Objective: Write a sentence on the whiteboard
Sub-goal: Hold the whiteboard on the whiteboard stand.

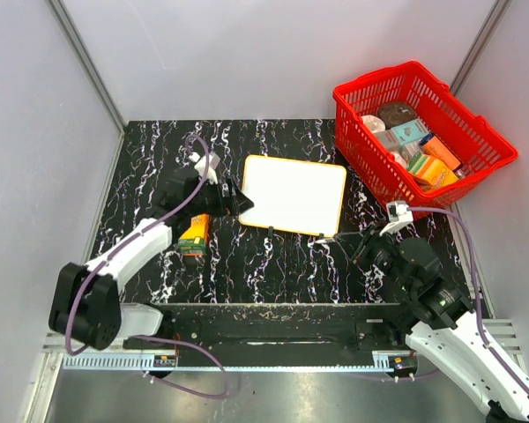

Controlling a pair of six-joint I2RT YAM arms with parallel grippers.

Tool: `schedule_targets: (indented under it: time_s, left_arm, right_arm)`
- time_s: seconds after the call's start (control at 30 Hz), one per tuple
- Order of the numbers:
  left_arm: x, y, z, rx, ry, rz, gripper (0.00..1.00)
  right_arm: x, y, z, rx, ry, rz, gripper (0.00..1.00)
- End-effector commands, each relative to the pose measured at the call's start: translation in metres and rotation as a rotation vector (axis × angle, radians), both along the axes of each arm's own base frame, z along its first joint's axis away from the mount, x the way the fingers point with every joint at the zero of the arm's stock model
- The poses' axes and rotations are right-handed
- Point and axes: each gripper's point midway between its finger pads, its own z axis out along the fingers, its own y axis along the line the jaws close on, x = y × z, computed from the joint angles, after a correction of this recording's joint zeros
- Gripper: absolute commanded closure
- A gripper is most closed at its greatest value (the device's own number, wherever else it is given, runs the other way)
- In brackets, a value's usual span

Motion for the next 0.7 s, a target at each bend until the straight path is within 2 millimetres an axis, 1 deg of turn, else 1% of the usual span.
schedule_targets:
  time_s: [0.0, 0.03, 0.07, 0.1, 0.13, 0.17, 0.2, 0.23, 0.27, 0.3, 0.33, 0.4, 0.43, 0.47, 0.5, 0.53, 0.6, 0.63, 0.67]
  left_arm:
    - [0.017, -0.012, 0.008, -0.228, -0.012, -0.170, 0.11]
    - [0.030, -0.005, 0.010, -0.245, -0.041, -0.163, 0.11]
    - [0.036, -0.004, -0.003, -0.246, -0.009, -0.163, 0.11]
    - [0.042, -0.001, -0.008, -0.231, -0.021, -0.166, 0.11]
    - [0.049, -0.001, -0.007, -0.220, -0.028, -0.170, 0.11]
    - [0.054, 0.000, -0.017, -0.206, -0.011, -0.173, 0.11]
    - [0.058, 0.000, -0.019, -0.190, -0.019, -0.179, 0.11]
    - [0.066, -0.001, -0.020, -0.185, -0.026, -0.184, 0.10]
    - [0.069, -0.002, -0.022, -0.179, -0.028, -0.191, 0.10]
    - [0.076, -0.005, -0.019, -0.175, -0.049, -0.210, 0.10]
    - [0.080, -0.005, -0.032, -0.169, -0.022, -0.214, 0.10]
    - [0.089, -0.007, -0.036, -0.165, -0.023, -0.231, 0.11]
    - [0.092, -0.009, -0.046, -0.165, -0.008, -0.243, 0.11]
    - [0.094, -0.009, -0.048, -0.167, -0.010, -0.250, 0.11]
    - [0.098, -0.011, -0.047, -0.174, -0.024, -0.264, 0.11]
    - [0.099, -0.012, -0.055, -0.177, -0.010, -0.269, 0.11]
    - [0.102, -0.017, -0.055, -0.202, -0.017, -0.291, 0.12]
    - [0.102, -0.018, -0.062, -0.213, -0.006, -0.303, 0.13]
    - [0.101, -0.022, -0.062, -0.231, -0.010, -0.323, 0.16]
  right_arm:
    - [0.002, 0.008, 0.016, 0.008, -0.038, 0.035, 1.00]
    - [0.003, 0.009, 0.015, 0.004, -0.040, 0.036, 1.00]
    - [0.005, 0.010, 0.016, 0.004, -0.045, 0.035, 1.00]
    - [0.006, 0.010, 0.017, 0.000, -0.050, 0.036, 1.00]
    - [0.007, 0.011, 0.018, -0.007, -0.056, 0.037, 1.00]
    - [0.011, 0.013, 0.016, -0.018, -0.053, 0.037, 1.00]
    - [0.012, 0.014, 0.020, -0.023, -0.060, 0.040, 1.00]
    - [0.015, 0.014, 0.021, -0.039, -0.068, 0.041, 1.00]
    - [0.015, 0.020, 0.019, -0.051, -0.061, 0.069, 1.00]
    - [0.017, 0.021, 0.025, -0.051, -0.072, 0.072, 1.00]
    - [0.018, 0.024, 0.025, -0.062, -0.081, 0.085, 1.00]
    - [0.024, 0.030, 0.030, -0.070, -0.088, 0.097, 1.00]
    - [0.025, 0.033, 0.033, -0.075, -0.096, 0.109, 1.00]
    - [0.028, 0.036, 0.033, -0.085, -0.089, 0.117, 1.00]
    - [0.029, 0.038, 0.034, -0.085, -0.090, 0.125, 1.00]
    - [0.031, 0.042, 0.034, -0.086, -0.090, 0.137, 1.00]
    - [0.033, 0.045, 0.037, -0.075, -0.089, 0.142, 1.00]
    - [0.035, 0.047, 0.039, -0.061, -0.092, 0.141, 1.00]
    - [0.035, 0.049, 0.041, -0.049, -0.094, 0.142, 1.00]
